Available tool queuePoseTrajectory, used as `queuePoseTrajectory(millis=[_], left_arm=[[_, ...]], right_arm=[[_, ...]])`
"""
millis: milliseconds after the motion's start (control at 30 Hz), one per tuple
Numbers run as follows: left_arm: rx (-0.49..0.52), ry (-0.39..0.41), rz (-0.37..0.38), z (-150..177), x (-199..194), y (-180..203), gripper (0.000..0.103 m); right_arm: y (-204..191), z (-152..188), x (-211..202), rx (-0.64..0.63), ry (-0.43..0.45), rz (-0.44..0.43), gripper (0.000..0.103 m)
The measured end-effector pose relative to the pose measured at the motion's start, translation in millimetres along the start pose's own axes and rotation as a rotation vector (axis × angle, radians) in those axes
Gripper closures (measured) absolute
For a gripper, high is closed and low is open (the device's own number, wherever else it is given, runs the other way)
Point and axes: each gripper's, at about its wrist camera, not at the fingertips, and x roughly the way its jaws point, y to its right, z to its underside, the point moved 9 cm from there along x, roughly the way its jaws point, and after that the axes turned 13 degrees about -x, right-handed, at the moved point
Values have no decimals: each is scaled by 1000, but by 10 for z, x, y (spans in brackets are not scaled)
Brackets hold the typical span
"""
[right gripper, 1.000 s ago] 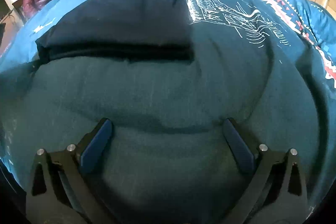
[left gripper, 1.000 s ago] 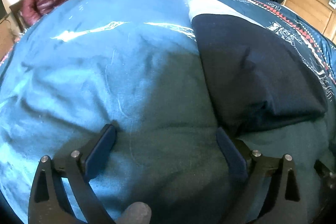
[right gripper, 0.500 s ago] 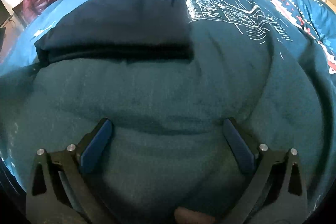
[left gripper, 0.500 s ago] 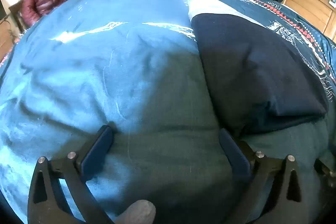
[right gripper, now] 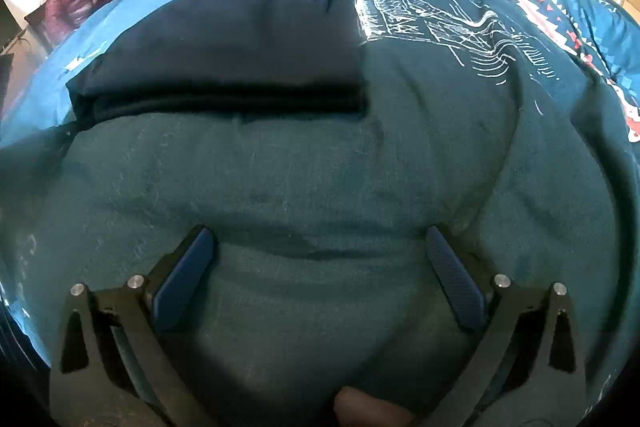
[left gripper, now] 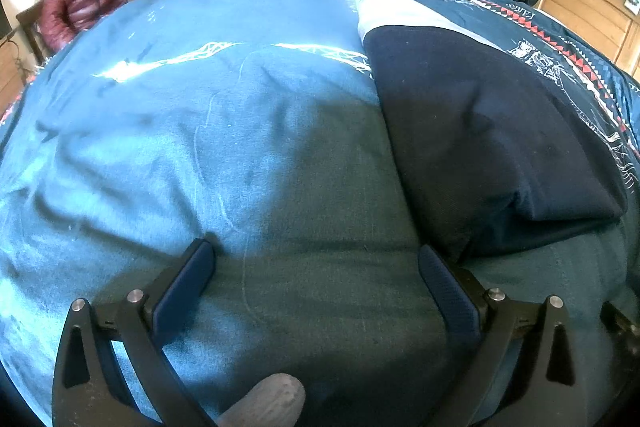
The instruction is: Fold large clothes
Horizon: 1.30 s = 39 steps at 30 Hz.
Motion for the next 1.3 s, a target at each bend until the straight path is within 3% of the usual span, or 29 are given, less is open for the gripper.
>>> queuePoseTrajectory(millis=[433,533,633,733,900,1100,1300], left_arm=[[-4,-12,9,-16,13,-11,0],[10,-31,15,-40,-27,-4,1],[47,-27,14,-86,-192,9,1],[44,39,61,-204,-580,49,1],[35,250,159,-478,-1743,203,0],[80,440,184,-640,-2780,311,0],[44,515,148,-669,-3266,169,0]], right_arm=[[-2,-28,0,-8,-27,5,0],[12,-74,-121,6,-50,19,0],[30,-211,-442,7,6,60,0],[7,-398,-950,21,90,75,0],[-85,-698,-1730,30,226,113,0],[-274,-1011,-2452,25,364,134,0],[-490,-1078,-2806,0,412,145,0]])
